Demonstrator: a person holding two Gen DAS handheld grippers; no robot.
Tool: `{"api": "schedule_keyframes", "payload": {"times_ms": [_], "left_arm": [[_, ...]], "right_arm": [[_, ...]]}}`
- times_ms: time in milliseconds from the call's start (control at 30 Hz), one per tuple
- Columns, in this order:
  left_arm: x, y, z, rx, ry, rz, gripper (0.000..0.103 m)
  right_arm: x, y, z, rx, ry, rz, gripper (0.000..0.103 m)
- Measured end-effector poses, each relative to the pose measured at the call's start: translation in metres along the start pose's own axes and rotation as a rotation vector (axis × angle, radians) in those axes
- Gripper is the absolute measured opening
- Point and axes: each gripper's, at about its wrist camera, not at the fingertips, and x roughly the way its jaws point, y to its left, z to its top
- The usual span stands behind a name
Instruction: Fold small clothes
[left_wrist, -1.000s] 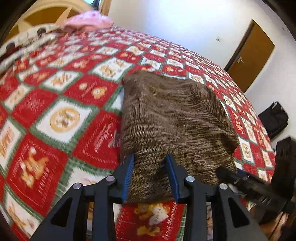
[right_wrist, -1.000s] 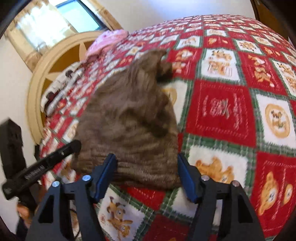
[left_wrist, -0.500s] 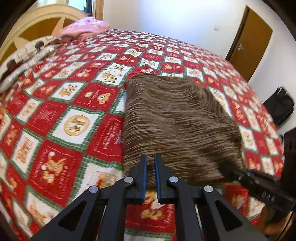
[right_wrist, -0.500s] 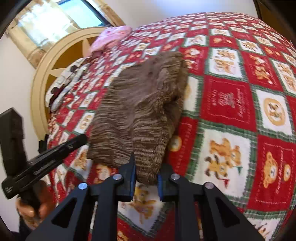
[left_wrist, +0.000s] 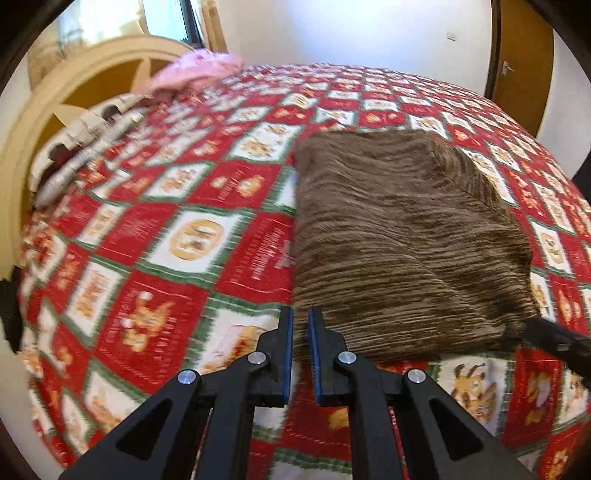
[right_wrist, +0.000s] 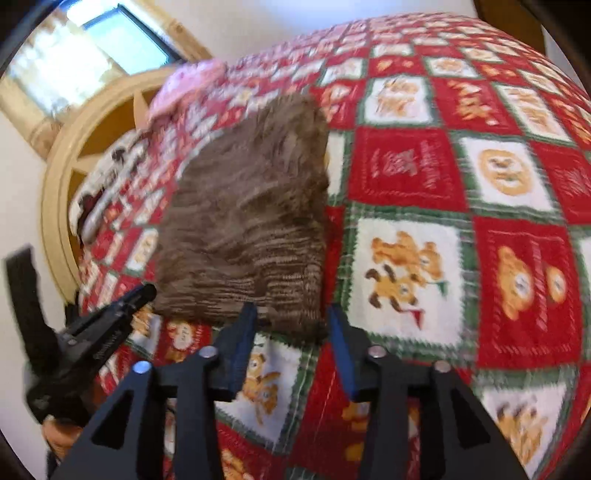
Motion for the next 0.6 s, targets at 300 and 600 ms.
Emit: {"api": "schedule_keyframes", "payload": {"times_ms": [300,600], "left_arm": [[-0.028,-0.001,-0.008,0.013,-0.061,0.049,0.009],[-0.065,0.004,-0.037,0.014,-0.064,0.032,0.009]], "right_arm": [[-0.048,0.017,-0.02,-0.016,-0.173,-0.146,0.07],[-0.071,0.053,-0.043,-0.152,-0.292,-0.337,0.087]]}}
